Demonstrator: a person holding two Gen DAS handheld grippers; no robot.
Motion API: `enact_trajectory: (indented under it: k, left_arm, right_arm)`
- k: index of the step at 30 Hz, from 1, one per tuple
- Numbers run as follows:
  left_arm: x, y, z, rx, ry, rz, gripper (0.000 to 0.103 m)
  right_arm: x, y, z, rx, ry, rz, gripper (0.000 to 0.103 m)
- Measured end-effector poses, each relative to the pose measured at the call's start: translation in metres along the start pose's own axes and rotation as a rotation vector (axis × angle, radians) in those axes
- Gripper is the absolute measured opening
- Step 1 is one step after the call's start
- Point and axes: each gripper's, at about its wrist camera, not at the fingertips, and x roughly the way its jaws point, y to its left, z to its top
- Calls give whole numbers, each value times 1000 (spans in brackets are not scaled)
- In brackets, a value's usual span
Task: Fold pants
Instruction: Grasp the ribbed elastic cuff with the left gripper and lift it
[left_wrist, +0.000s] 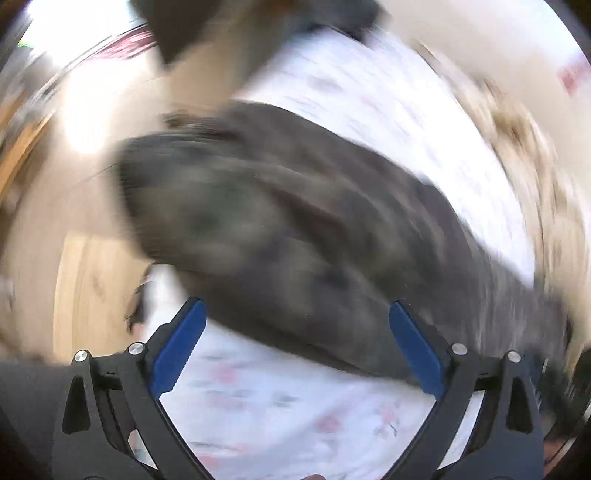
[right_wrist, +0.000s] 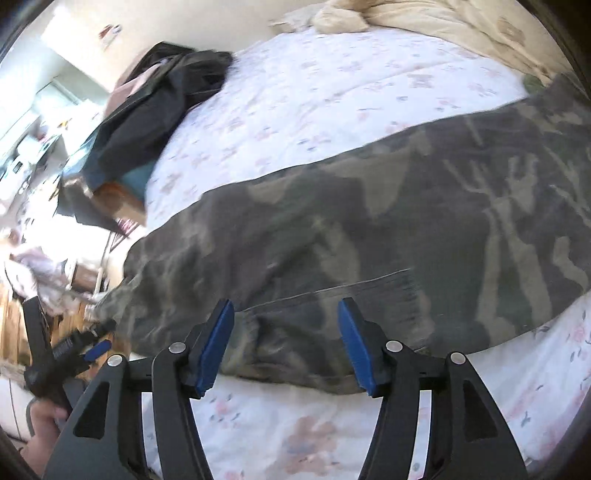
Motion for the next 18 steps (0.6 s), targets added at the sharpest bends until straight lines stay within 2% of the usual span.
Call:
enact_trajectory:
  k: [3,6,8,13,15,16,18]
  left_arm:
    - [-13,57,7,-151,-51,11,100]
    - [-6,91,0,-289,-68,-49,101]
    - [4,111,-3,-365,-71,-62,101]
    - [50,123,-3,-526,-38,-152,101]
    - [65,117,-3,-539,15,-193,101]
    - [66,111,-1,-508,2,-162,101]
    - [55,108,0,-478,-87,-86,101]
  right_arm:
    - [2,12,-2,-30,-2,33,61]
    - [12,20,-2,-57,13,34,62]
    - [17,22,-4,-62,26,32,62]
    - [28,22,-7,-54,56,18,62]
    - [29,20,-9,-64,57,-6,62]
    - [29,19,-9,-66,55,-24,62]
    - [29,14,-9,-55,54,-35,62]
